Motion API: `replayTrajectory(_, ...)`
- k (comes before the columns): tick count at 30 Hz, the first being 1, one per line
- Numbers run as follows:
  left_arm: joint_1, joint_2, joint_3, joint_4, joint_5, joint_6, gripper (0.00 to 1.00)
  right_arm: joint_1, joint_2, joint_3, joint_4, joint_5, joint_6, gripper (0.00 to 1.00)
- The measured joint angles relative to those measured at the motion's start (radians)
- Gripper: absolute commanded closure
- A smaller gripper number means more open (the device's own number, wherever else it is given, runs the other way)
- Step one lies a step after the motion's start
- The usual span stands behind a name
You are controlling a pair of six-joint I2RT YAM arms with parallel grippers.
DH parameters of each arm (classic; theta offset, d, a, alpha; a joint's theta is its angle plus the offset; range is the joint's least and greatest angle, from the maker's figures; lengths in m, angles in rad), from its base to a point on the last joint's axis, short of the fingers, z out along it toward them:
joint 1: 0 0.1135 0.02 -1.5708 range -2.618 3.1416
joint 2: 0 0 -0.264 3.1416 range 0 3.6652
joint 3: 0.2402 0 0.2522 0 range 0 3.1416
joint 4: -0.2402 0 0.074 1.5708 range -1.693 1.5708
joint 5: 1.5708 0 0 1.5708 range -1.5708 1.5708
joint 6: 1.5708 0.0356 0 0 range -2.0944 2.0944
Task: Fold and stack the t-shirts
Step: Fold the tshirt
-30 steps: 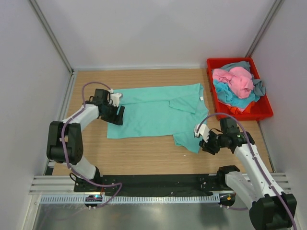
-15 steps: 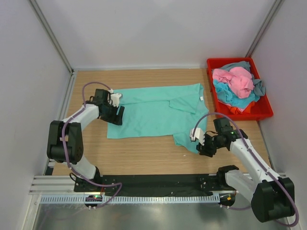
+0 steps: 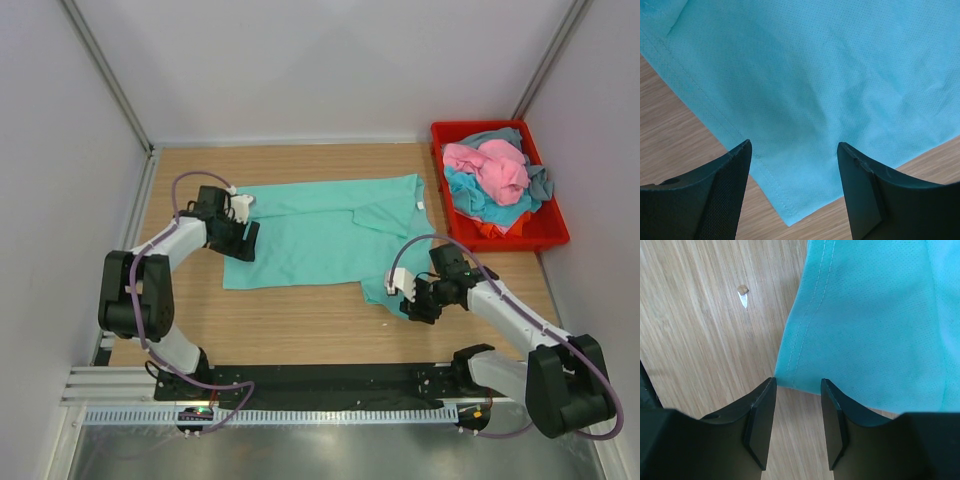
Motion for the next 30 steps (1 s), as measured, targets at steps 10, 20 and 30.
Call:
replayTrajectory(10, 0.000, 0.017, 0.000, 0.002, 0.000, 0.000, 0.30, 0.066, 0.051, 0.000, 0.014, 0.042, 0.005, 0.55)
replayTrajectory(20, 0.001, 0.017, 0.000, -0.002, -0.003, 0.002, 0.30, 0.083, 0.068, 0.009, 0.056, 0.068, 0.052, 0.91)
replayTrajectory(30, 0.095, 0.017, 0.035, -0.117, -0.018, -0.005, 0.36, 0.083, -0.095, 0.064, 0.041, 0.095, 0.167, 0.92)
